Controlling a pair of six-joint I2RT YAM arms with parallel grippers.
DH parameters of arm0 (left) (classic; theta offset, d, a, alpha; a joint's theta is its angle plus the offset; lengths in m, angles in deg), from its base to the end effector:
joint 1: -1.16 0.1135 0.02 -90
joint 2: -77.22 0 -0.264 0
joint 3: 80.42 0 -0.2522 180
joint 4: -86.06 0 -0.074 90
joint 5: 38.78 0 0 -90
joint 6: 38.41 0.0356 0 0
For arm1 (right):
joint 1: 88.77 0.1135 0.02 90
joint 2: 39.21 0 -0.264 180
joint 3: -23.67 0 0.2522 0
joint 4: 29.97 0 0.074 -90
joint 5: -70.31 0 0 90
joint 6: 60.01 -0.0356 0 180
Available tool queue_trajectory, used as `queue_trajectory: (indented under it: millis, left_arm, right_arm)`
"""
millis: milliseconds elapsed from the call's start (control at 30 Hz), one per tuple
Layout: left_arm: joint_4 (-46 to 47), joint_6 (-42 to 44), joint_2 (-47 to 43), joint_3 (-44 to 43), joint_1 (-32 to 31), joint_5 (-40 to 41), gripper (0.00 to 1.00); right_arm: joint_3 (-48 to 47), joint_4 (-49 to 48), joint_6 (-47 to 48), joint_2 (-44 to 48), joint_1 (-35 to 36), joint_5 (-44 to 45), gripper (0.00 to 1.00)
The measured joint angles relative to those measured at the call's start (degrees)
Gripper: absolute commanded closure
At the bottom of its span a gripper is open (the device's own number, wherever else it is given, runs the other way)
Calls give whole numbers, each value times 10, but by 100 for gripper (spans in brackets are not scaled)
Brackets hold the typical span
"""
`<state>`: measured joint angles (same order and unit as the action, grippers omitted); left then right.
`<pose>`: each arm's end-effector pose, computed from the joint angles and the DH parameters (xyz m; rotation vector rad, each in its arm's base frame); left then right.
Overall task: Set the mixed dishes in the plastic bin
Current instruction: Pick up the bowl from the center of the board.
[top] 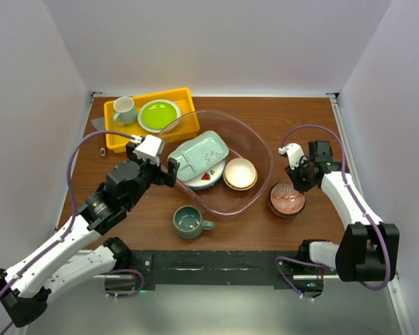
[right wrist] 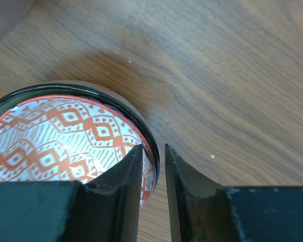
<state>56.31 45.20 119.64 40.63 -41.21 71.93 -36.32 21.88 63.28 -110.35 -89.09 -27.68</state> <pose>0.1351 -0.1062 0.3388 0.3041 1.7694 -0.2854 0.2317 0.0037 0.2172 -0.7950 2.5297 -0.0068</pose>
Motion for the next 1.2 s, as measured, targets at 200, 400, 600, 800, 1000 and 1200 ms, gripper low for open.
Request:
queue_trajectory:
  millis: [200,400,600,800,1000,1200]
  left_arm:
    - [0,0,2,1,2,-4,0]
    - [0,0,4,1,6,-7,0]
    - [0,0,4,1,7,-9,0]
    - [0,0,5,1,7,-10,0]
    - [0,0,5,1,8,-10,0]
    - [0,0,7,1,11,-12,0]
  right_arm:
    - [0,-3,1,26,-1,0,64]
    - [0,-4,2,24,-1,-1,54]
    - [0,-4,3,5,-1,-1,50]
    - [0,-4,3,-16,2,0,53]
    - [0,-6,2,-21,12,10,65]
    - [0,-8,-3,-8,14,24,70]
